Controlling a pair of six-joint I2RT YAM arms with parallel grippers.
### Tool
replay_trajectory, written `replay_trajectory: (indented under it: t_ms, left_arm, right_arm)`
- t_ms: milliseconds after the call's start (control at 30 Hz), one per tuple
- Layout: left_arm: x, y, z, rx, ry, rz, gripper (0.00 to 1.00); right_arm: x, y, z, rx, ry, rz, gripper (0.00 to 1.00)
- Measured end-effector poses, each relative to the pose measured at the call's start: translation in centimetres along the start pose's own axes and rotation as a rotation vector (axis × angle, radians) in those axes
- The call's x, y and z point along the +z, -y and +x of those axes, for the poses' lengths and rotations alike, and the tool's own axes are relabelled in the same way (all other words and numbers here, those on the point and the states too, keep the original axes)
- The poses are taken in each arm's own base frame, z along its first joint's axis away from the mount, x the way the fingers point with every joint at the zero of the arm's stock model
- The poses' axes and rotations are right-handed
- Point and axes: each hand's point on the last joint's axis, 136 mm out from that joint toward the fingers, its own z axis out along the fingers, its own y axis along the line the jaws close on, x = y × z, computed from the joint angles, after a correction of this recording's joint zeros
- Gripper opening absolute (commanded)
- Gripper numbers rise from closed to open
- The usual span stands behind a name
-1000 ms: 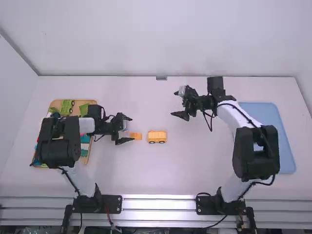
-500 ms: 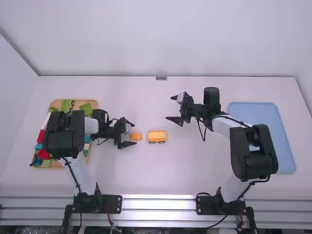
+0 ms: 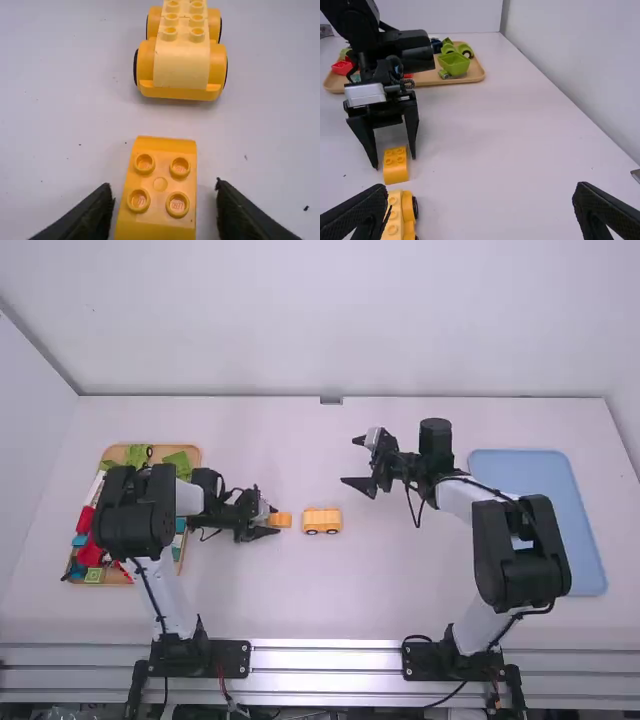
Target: Assemble lego blocks to make yellow taxi
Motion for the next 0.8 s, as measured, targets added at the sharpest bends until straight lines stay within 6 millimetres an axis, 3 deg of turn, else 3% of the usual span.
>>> replay_trajectory:
  t_ms: [33, 200, 300, 367, 633, 800]
  left_arm:
    - [0.0, 0.0, 0.0, 0.000, 0.000, 0.000, 0.39]
    - [0.0, 0.1, 0.0, 0.014, 0.000, 0.002, 0.23]
    - [0.0, 0.1, 0.0, 0.022, 0.001, 0.003, 0.22]
    - [0.0, 0.1, 0.0, 0.025, 0.001, 0.003, 0.08]
    - [-0.6, 0.7, -0.8, -0.059, -0.019, 0.039, 0.11]
    - [-1.9, -0.1, -4.5, 0.026, -0.013, 0.017, 0.13]
  right_arm:
    - [0.0, 0.0, 0.0, 0.002, -0.001, 0.000, 0.98]
    - [0.0, 0.0, 0.1, 0.008, -0.002, -0.001, 0.99]
    - [0.0, 0.0, 0.1, 0.008, -0.002, -0.001, 0.99]
    - [0.0, 0.0, 0.1, 0.009, -0.005, 0.004, 0.99]
    - [0.0, 0.1, 0.5, 0.033, -0.022, 0.012, 0.99]
    - [-0.2, -2.0, 2.7, 0.089, -0.088, -0.051, 0.98]
